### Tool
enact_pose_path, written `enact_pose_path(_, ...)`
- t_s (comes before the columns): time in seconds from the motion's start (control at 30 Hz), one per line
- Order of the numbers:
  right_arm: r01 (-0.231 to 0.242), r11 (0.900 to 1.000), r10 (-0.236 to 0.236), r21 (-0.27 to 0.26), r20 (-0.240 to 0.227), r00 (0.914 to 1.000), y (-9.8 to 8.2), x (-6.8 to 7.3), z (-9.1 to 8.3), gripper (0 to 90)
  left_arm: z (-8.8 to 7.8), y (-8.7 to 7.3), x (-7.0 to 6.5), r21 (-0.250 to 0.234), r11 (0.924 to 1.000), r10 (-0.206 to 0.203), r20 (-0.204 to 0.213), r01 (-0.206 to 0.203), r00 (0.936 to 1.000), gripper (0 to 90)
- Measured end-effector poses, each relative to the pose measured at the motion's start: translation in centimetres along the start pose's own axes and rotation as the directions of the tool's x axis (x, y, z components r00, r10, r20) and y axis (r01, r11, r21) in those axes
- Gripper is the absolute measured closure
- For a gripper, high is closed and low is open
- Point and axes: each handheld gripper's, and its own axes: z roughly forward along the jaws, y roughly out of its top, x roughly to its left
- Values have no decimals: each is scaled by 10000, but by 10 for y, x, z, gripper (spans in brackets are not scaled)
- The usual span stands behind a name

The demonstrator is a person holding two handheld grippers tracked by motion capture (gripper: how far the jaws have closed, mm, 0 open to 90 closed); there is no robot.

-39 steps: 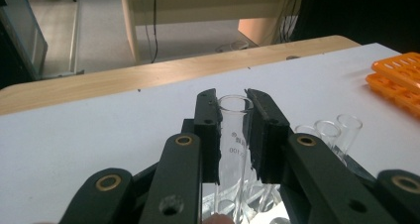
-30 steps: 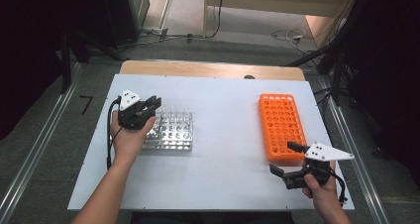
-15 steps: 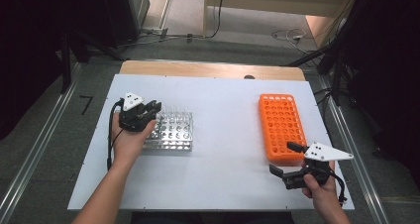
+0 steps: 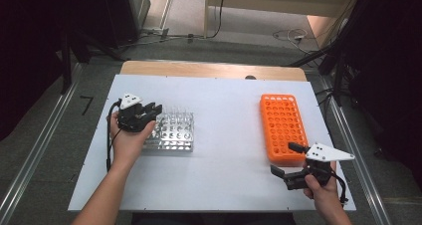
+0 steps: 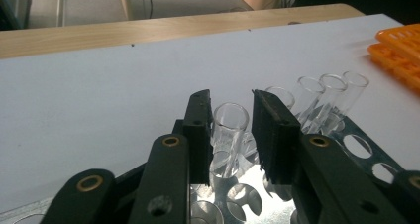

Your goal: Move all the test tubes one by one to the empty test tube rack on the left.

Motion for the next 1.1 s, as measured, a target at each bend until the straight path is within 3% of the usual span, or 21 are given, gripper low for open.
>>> enact_pose_path(0.3,-24,10000,24,-51,3,10000,0,-1,-1,0,-14,-1,-6,-296,9993,246,505,-231,9984,436)
enact_pose_path(0.43,-28,10000,28,-65,8,10000,0,-1,-1,0,-22,-3,-11,-358,9985,448,844,-419,9954,299)
enact_pose_path(0.6,-8,10000,8,-70,4,10000,0,-1,-1,0,-32,-7,-20,-504,9968,680,1111,-627,9915,191)
enact_pose_path(1.1,-24,10000,24,-51,71,10000,0,-2,-1,0,-61,-17,-50,-1058,9878,1334,1921,-1146,9723,16)
